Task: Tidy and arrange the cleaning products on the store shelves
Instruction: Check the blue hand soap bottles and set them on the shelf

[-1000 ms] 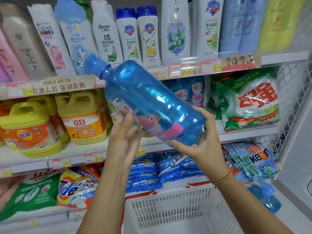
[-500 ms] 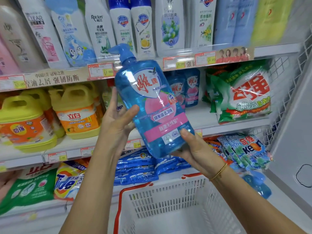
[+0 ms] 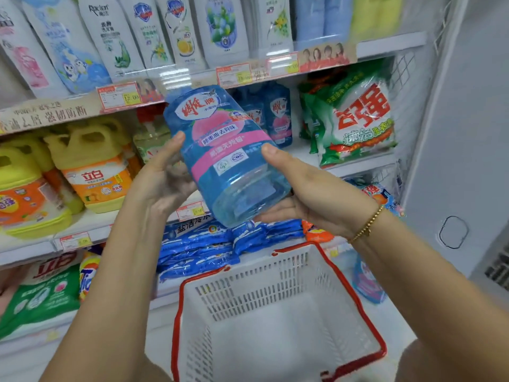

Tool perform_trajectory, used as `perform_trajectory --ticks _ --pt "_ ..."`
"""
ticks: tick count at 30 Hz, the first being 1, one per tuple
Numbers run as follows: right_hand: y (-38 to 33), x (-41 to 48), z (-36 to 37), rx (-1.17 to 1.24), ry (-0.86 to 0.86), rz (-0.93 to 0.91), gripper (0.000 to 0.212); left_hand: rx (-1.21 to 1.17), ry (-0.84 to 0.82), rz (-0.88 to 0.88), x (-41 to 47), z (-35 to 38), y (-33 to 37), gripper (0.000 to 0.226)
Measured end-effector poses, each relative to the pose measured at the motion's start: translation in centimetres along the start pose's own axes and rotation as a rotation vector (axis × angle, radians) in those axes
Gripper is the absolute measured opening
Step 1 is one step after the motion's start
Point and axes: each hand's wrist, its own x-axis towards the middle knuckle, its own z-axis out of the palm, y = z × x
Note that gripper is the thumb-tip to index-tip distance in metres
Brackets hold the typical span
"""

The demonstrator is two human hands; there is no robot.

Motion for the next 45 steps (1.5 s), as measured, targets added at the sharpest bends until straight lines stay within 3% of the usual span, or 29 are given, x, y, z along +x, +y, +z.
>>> perform_trajectory --ticks 7,11,14,18,21,23,26,29,32,36,38,42,45 --pt "-2.5 -4.7 -3.1 -0.039 -0.041 0.068 0.051 -0.046 -0.022 -0.197 -1.5 4.9 -0.9 0.121" --pt "-2.8 -7.0 -5.0 -0.024 -0.001 0.091 0.055 -0.075 -0.005 -0.353 -1.8 8.1 -2.2 0.106" --pt "-2.7 -8.9 -6.4 -0.063 0.034 0.091 0.047 -0.036 0.052 -0.412 -1.6 10.4 -4.0 0.083" --pt "-2.6 -11.3 -8.6 -0.104 0.066 0.096 0.03 -0.005 0.025 -0.456 -1.0 13.1 -5.9 0.074" --pt "-2.0 -12.6 -10.6 -0.106 0.038 0.109 0.037 0.027 -0.024 -0.482 -1.0 15.2 -6.6 0.077" --pt "-1.2 -13.3 -12.0 -0.069 0.022 0.129 0.053 0.075 -0.061 -0.467 -1.4 16.6 -7.1 0.073" --pt "0.7 -13.9 -13.9 -0.06 -0.008 0.191 0.056 0.191 -0.115 -0.332 -1.3 18.4 -8.1 0.064" --pt "1.9 -14.4 -15.7 -0.091 -0.054 0.238 0.081 0.359 -0.21 -0.179 -1.5 20.1 -9.1 0.062" --pt "1.3 -15.6 -17.1 -0.09 0.082 0.194 0.097 0.529 -0.32 -0.032 -2.2 21.7 -10.1 0.068" --pt "-1.1 -16.8 -18.2 -0.132 0.339 -0.088 0.071 0.627 -0.43 0.097 -2.9 22.8 -12.3 0.08" --pt "-2.1 -17.0 -18.5 -0.187 0.412 -0.156 0.072 0.645 -0.433 0.108 -3.0 22.9 -13.7 0.078" --pt "-1.8 -17.6 -19.3 -0.507 0.398 -0.052 0.082 0.616 -0.526 0.064 -2.2 22.1 -17.0 0.083" --pt "-0.3 -17.7 -20.1 -0.672 0.374 0.021 0.069 0.661 -0.638 0.001 -0.8 21.8 -19.7 0.084"
